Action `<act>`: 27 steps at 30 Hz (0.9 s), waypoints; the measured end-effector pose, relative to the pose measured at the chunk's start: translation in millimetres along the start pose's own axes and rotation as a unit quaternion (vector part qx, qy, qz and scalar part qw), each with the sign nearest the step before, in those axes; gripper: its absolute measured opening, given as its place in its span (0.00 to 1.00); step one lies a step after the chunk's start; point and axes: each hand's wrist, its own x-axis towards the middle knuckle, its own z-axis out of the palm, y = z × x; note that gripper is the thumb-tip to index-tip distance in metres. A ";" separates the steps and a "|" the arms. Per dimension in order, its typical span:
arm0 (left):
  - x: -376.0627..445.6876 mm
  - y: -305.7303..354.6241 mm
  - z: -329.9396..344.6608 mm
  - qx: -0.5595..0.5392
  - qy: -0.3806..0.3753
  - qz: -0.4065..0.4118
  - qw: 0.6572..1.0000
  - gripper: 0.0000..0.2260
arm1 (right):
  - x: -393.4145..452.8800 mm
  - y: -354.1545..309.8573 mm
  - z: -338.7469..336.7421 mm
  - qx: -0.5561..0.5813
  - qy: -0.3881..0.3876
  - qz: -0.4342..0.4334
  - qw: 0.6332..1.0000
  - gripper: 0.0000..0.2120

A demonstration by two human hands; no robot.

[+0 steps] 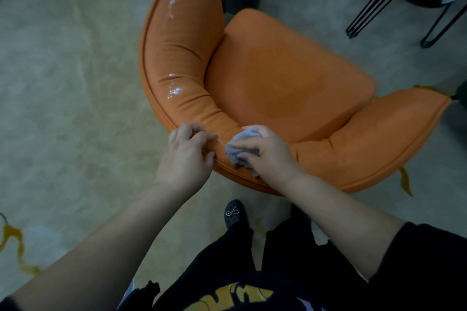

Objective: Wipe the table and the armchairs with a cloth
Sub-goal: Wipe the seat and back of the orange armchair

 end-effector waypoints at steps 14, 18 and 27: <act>-3.4 0.3 4.2 0.009 0.014 0.010 1.000 0.17 | -9.4 8.0 -5.8 -0.075 -0.003 -0.057 0.996 0.09; -2.7 0.5 4.4 0.007 0.008 0.003 1.000 0.18 | -17.5 24.9 -31.1 -0.101 -0.015 -0.039 0.994 0.09; -3.1 6.7 3.9 -0.003 0.000 -0.020 1.000 0.19 | -7.4 0.1 4.4 -0.066 0.052 -0.027 0.996 0.07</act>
